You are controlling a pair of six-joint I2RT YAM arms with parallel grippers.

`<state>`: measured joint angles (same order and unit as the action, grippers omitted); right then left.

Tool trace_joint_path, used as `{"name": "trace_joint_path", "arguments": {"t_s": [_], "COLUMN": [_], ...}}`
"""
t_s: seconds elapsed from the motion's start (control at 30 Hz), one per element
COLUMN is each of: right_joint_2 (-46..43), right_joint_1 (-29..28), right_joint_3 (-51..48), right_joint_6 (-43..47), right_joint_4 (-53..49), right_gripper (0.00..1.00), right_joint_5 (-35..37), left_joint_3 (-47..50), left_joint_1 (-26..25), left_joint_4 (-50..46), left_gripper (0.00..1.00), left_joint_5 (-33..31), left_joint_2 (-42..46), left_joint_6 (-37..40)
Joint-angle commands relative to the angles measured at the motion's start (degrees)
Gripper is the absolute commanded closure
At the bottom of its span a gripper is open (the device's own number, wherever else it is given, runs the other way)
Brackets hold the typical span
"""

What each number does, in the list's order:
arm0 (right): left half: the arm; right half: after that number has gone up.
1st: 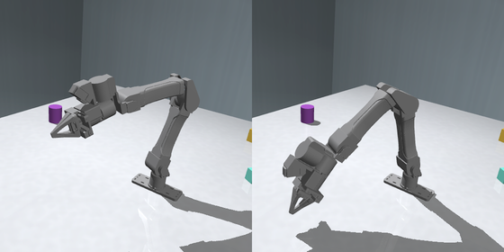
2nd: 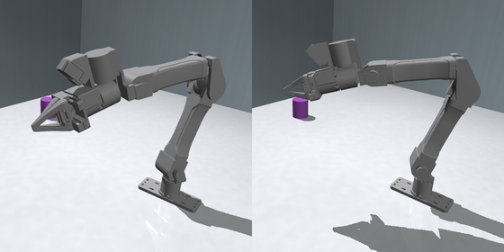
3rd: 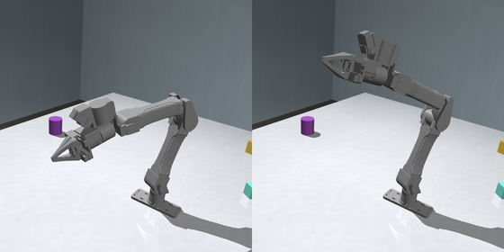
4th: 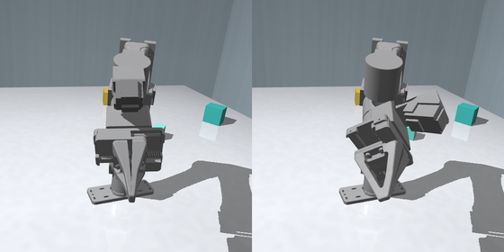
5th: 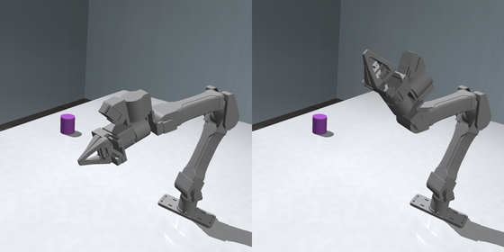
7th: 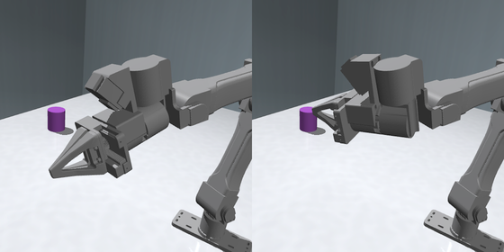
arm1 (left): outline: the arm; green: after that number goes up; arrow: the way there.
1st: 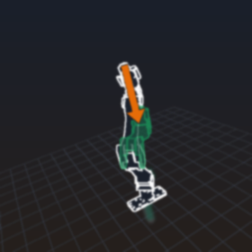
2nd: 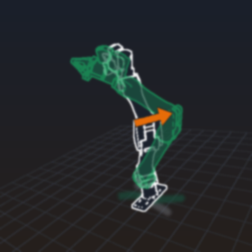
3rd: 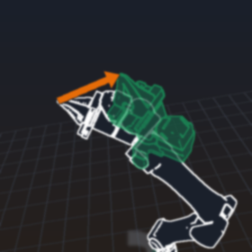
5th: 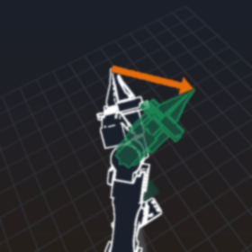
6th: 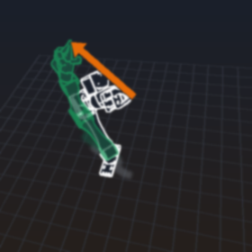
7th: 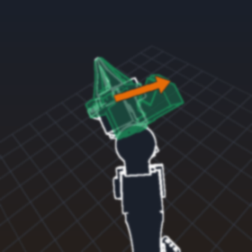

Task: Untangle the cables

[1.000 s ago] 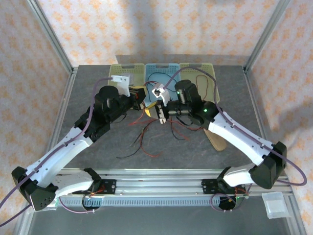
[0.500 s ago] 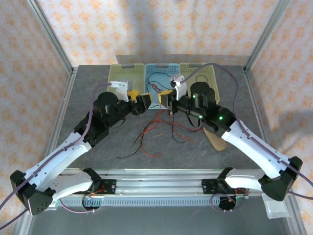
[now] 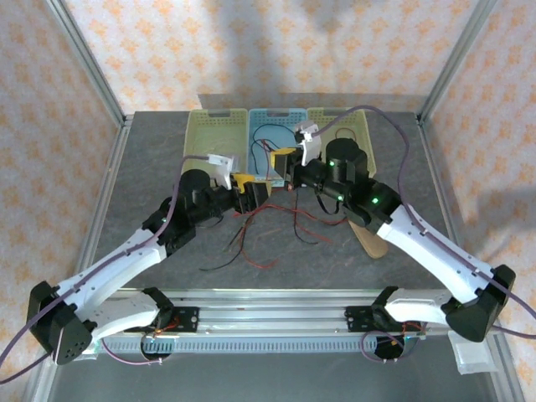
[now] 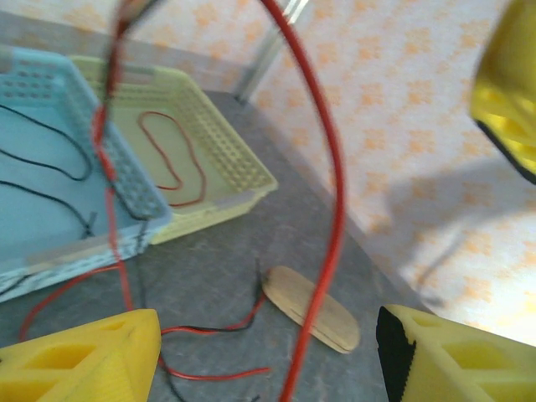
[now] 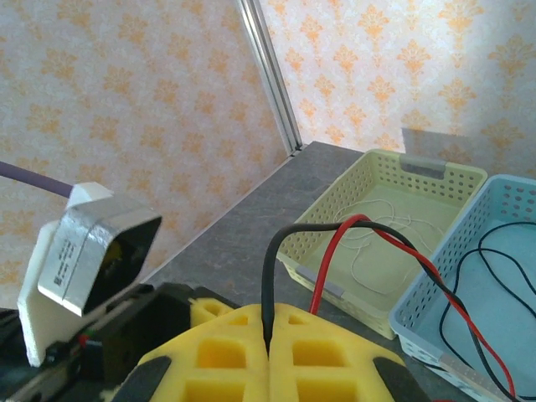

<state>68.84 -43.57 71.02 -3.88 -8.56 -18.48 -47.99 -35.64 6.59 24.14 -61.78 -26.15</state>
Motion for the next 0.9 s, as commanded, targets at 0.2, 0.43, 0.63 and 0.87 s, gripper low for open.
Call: {"name": "trace_joint_path", "arguments": {"t_s": [0.2,0.43,0.63,0.87], "right_joint_2": [0.5,-0.5,-0.9,1.1], "right_joint_1": [-0.1,-0.1,0.0,4.3], "right_joint_3": [1.0,3.7,8.6,18.7], "right_joint_6": [-2.2,-0.9,3.8,9.6], "right_joint_4": [3.1,-1.5,-1.9,-1.7], "right_gripper": [1.00,1.00,1.00,1.00], "right_joint_5": [-3.0,11.9,32.3,37.6], "left_joint_3": [1.4,-0.8,-15.1,-35.9], "left_joint_1": [-1.3,-1.1,-0.1,0.1], "left_joint_4": [11.7,4.4,-11.7,-24.0], "left_gripper": [0.62,1.00,1.00,1.00], "left_joint_5": [7.3,-3.6,-16.5,-28.6], "left_joint_2": [-4.6,-2.5,2.7,1.8], "left_joint_6": [-3.6,-0.2,7.1,14.3]}}
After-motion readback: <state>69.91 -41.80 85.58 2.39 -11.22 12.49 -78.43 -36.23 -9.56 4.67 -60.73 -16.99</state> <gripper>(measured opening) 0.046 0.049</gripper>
